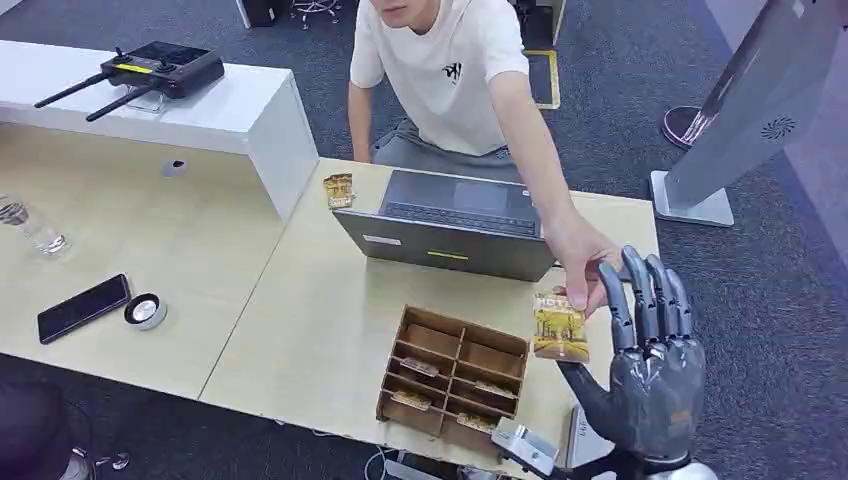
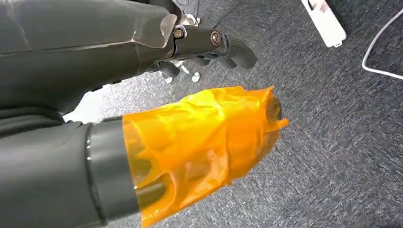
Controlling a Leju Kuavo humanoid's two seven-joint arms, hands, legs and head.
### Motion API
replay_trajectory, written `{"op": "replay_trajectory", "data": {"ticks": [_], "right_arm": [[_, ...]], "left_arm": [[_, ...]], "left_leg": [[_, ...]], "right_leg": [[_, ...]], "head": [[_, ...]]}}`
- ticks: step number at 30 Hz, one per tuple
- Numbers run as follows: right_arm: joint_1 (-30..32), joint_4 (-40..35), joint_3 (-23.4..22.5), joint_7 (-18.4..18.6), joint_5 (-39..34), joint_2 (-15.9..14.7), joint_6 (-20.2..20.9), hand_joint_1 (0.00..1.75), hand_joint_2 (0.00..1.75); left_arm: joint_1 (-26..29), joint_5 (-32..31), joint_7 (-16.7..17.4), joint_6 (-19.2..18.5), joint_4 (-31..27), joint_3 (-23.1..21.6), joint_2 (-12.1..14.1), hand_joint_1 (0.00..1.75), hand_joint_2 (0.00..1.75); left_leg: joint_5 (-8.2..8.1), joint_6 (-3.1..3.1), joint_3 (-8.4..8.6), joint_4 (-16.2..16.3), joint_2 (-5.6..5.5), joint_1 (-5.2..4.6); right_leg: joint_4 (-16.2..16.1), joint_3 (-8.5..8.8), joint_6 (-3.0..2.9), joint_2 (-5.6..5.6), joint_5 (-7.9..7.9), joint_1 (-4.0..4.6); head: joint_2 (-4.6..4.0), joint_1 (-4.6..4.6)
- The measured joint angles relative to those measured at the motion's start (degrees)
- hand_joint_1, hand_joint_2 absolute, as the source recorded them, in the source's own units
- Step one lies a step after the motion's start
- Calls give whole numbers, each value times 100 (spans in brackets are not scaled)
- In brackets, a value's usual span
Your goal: Pass the card to the sensor for recognition and then transmit it.
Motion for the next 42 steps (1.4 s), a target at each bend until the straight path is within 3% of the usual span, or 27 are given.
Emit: {"op": "replay_trajectory", "data": {"ticks": [1,2,10,19,34,39,40,42], "right_arm": [[-10,18,0,2,2,9,-2,152,175],[-17,35,0,2,4,13,-2,168,175],[-27,138,13,2,17,59,-20,162,175],[-66,179,22,4,22,96,-55,159,175],[-86,179,26,6,8,109,-59,164,175],[-86,179,24,24,-15,109,-57,175,175],[-85,177,26,46,-118,111,-55,175,175],[11,-28,-8,33,-1080,140,-179,175,175]], "left_arm": [[3,2,0,0,-2,-35,9,0,0],[7,2,0,0,-7,-59,15,0,0],[57,9,30,7,-83,-142,63,0,0],[252,50,313,-162,-496,-352,151,0,0],[304,61,380,-195,-719,-415,181,0,0],[329,81,420,-212,-780,-466,201,0,0],[360,112,457,-229,-848,-509,216,0,0],[490,321,608,-227,-1114,-660,286,0,0]], "left_leg": [[0,0,0,0,0,0],[0,0,0,0,0,0],[0,0,-1,0,0,0],[0,0,-2,0,-1,0],[0,0,-1,0,-1,0],[0,0,-1,0,0,0],[0,0,-1,0,0,0],[0,0,-1,0,0,0]], "right_leg": [[0,0,0,0,0,0],[0,0,0,0,0,0],[0,0,0,0,0,0],[0,-2,0,-1,-1,0],[0,-1,0,0,0,0],[0,-1,0,0,0,0],[0,-1,0,0,0,0],[0,-4,-1,0,-1,0]], "head": [[0,-2],[0,-2],[0,-2],[0,0],[0,0],[0,-2],[0,0],[0,0]]}}
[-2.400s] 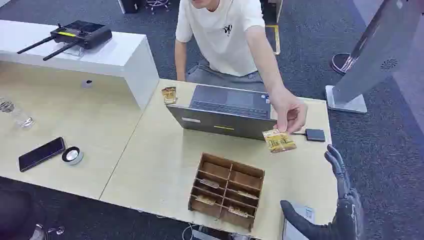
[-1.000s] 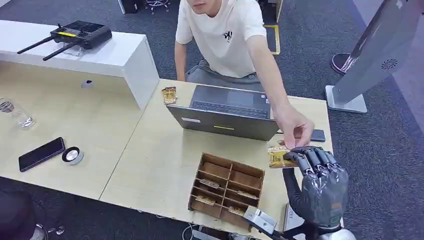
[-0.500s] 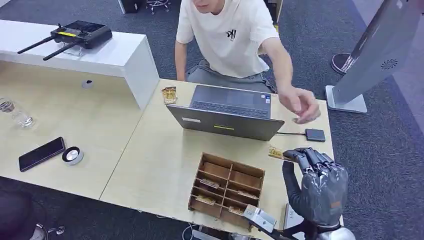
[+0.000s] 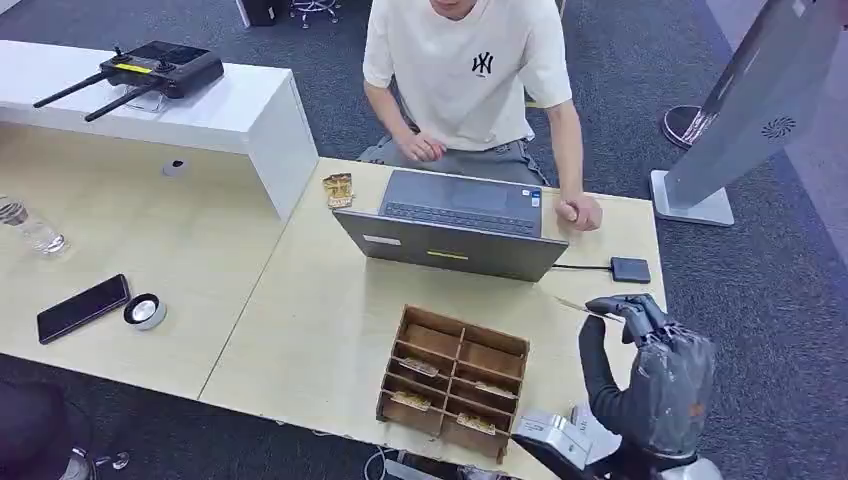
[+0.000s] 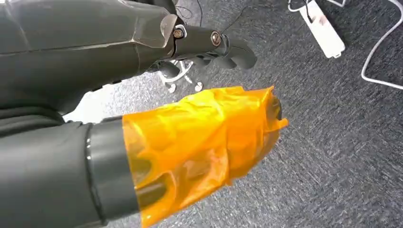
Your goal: Pass the card to the sensor for recognition and then transmit it.
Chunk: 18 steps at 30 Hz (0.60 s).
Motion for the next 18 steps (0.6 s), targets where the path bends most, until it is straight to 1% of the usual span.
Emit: {"op": "replay_trajectory", "data": {"ticks": [1,5,8,13,16,17,18], "right_arm": [[136,-156,-79,-65,-412,0,-96,175,175],[395,-394,-298,-226,-1001,0,-237,175,175],[525,-521,-426,-252,-1112,2,-258,175,175],[613,-608,-503,-282,-1235,2,-259,175,175],[743,-687,-606,-359,-2174,2,-208,175,175],[795,-718,-662,-420,-2716,2,-163,175,175],[862,-746,-721,-470,-3099,2,-134,175,175]], "left_arm": [[55,68,9,9,-70,-7,7,0,0],[131,134,24,33,-140,-9,9,0,0],[166,145,46,44,-173,-9,11,0,0],[190,156,59,50,-208,-9,9,0,0],[211,204,61,83,-215,-4,0,0,0],[223,206,61,103,-215,4,-4,0,0],[233,206,57,114,-215,24,-13,0,0]], "left_leg": [[0,0,0,0,-1,0],[-1,1,-2,0,-1,0],[-1,1,-1,0,0,0],[-1,0,1,0,0,0],[0,0,0,0,-1,0],[0,0,0,0,-1,0],[-1,0,1,0,-1,0]], "right_leg": [[0,0,0,-1,-1,0],[0,0,0,-1,-1,0],[0,-1,0,0,-1,0],[0,0,0,0,0,0],[0,1,0,-1,-1,0],[0,0,0,-1,0,0],[0,0,0,0,-1,0]], "head": [[0,0],[0,-2],[0,-2],[0,0],[0,0],[0,-2],[0,-2]]}}
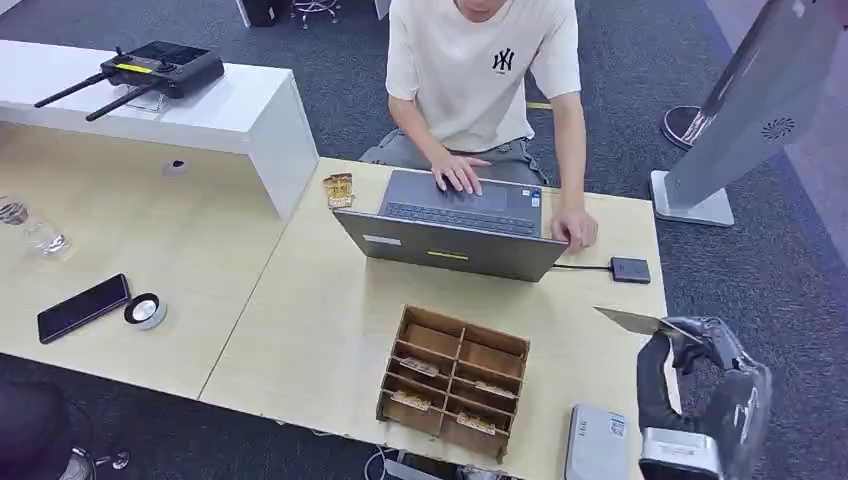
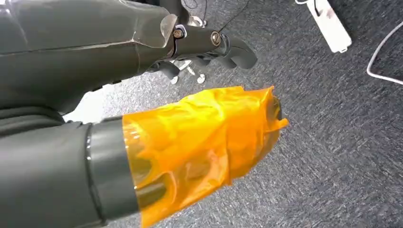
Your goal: Pass the card to the sensor for recognition and then transmit it.
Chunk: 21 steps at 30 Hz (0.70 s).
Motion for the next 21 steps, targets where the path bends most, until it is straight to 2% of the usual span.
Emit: {"op": "replay_trajectory", "data": {"ticks": [4,6,13,16,21], "right_arm": [[386,-114,-271,-147,-1529,-2,116,175,175],[583,-149,-363,-138,-1863,-11,175,175,175],[955,-267,-485,-96,-2092,-13,203,175,175],[1070,-278,-490,125,-2269,-70,256,175,175],[1363,-238,-433,511,-2667,-411,313,175,175]], "left_arm": [[43,-24,-90,92,2,164,-88,0,0],[45,-42,-129,136,20,258,-133,0,0],[47,-74,-182,197,85,498,-269,0,0],[44,-125,-206,219,116,612,-326,0,0],[-7,-225,-295,315,293,901,-468,0,0]], "left_leg": [[-3,3,-4,0,-4,-1],[-5,2,-5,0,-4,-1],[-6,3,-5,0,-1,0],[-6,3,-2,0,-1,0],[-6,3,-6,0,-3,-2]], "right_leg": [[-1,-1,3,-3,-2,-1],[-2,-1,3,-3,-3,-1],[-1,-3,3,-1,-3,0],[-1,-1,3,-2,-3,0],[-2,-1,3,-3,-3,-2]], "head": [[0,2],[0,2],[0,2],[0,0],[0,2]]}}
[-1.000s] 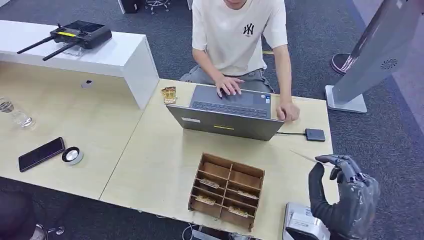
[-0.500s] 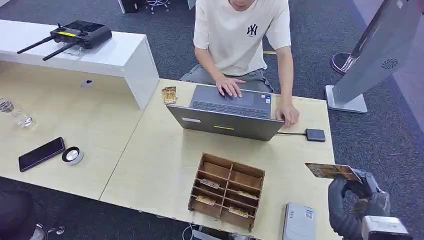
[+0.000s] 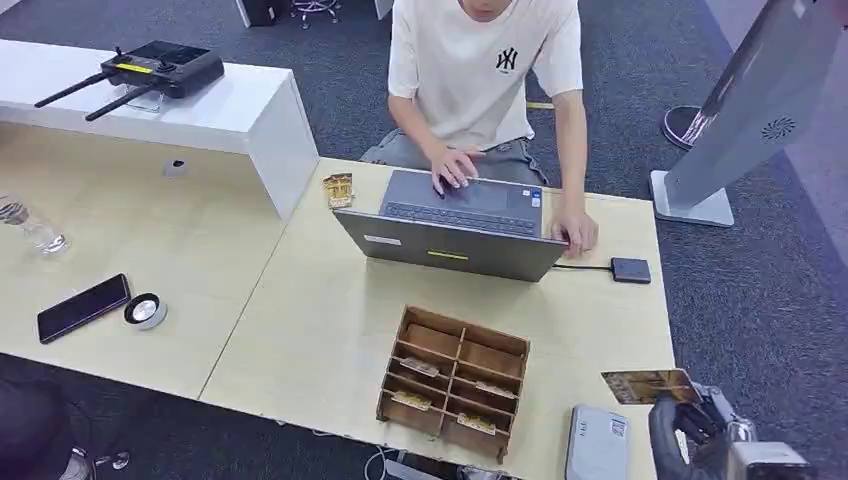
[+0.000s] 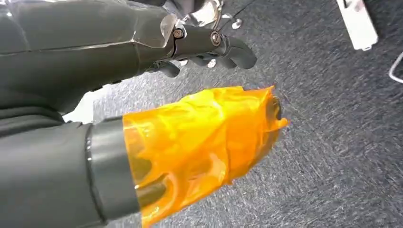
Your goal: Pass the card to the sensor for recognition and then transmit it.
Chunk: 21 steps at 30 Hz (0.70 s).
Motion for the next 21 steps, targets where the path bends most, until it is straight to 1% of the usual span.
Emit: {"op": "replay_trajectory", "data": {"ticks": [3,6,10,12,15,17,21], "right_arm": [[82,48,135,272,-170,-289,-11,175,175],[87,94,343,538,-234,-575,-20,175,175],[5,208,722,828,-225,-890,9,175,175],[-66,301,913,967,-162,-987,26,175,175],[-173,431,1137,1213,56,-1095,24,175,175],[-235,520,1283,1465,383,-1169,28,175,175],[-338,665,1521,1816,713,-1265,164,175,175]], "left_arm": [[-111,-118,-76,181,248,192,-92,0,0],[-198,-256,-116,278,428,365,-149,0,0],[-266,-415,-120,280,599,577,-247,0,0],[-280,-491,-114,269,634,677,-284,0,0],[-259,-654,-41,102,625,791,-337,0,0],[-208,-754,33,-27,570,863,-380,0,0],[-122,-942,99,-173,421,1019,-470,0,0]], "left_leg": [[-3,4,-2,0,0,-1],[-3,4,-2,0,2,-2],[-3,4,-1,0,2,-1],[-2,4,-1,0,3,0],[-2,4,0,0,2,0],[-2,4,1,0,3,1],[-3,4,0,0,3,0]], "right_leg": [[-1,0,1,0,0,-1],[-1,0,1,2,0,-2],[-1,0,1,2,0,-2],[-1,0,1,2,0,-1],[0,0,0,2,0,0],[0,-1,0,3,0,1],[-1,-1,1,2,-1,0]], "head": [[0,-4],[0,-2],[0,-4],[0,-2],[0,-2],[0,-2],[0,-2]]}}
